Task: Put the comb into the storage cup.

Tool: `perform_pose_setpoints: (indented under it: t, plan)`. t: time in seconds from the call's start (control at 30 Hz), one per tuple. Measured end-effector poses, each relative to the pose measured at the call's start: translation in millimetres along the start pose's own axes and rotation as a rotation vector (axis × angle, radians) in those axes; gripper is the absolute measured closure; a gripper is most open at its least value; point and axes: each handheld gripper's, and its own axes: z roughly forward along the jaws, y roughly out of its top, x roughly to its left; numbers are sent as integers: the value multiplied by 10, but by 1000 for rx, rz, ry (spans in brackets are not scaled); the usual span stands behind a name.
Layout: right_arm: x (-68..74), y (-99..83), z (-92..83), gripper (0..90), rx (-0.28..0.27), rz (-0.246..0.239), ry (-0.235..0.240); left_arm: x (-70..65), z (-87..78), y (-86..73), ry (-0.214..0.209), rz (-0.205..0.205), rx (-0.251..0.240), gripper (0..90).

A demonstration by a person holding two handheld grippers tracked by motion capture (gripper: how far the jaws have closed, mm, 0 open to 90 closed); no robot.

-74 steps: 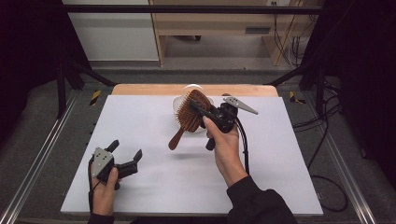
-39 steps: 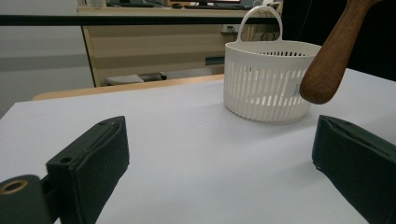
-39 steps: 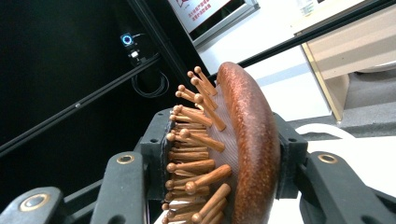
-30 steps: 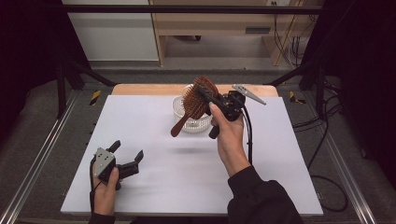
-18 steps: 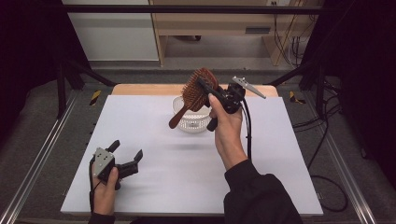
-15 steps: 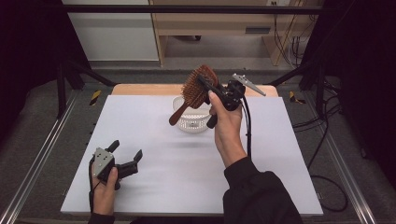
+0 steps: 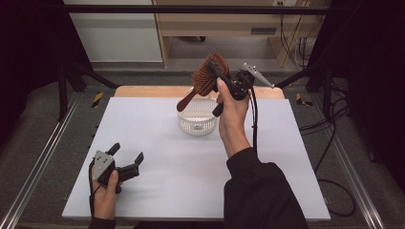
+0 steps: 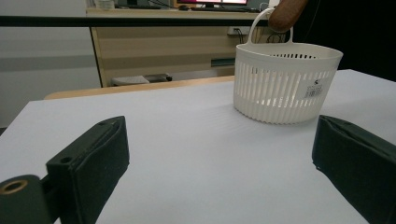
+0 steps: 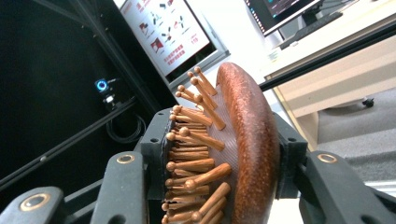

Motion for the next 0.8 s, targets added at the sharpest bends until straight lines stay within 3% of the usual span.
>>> perform_pose_setpoints:
  t: [0.3, 0.8]
  plan:
    - [-39, 54, 68, 514, -26, -22, -26, 6, 7, -5, -3, -1, 3, 41]
    - [-182, 106, 38, 513, -46, -45, -67, -9, 14, -10, -7, 1, 6, 41]
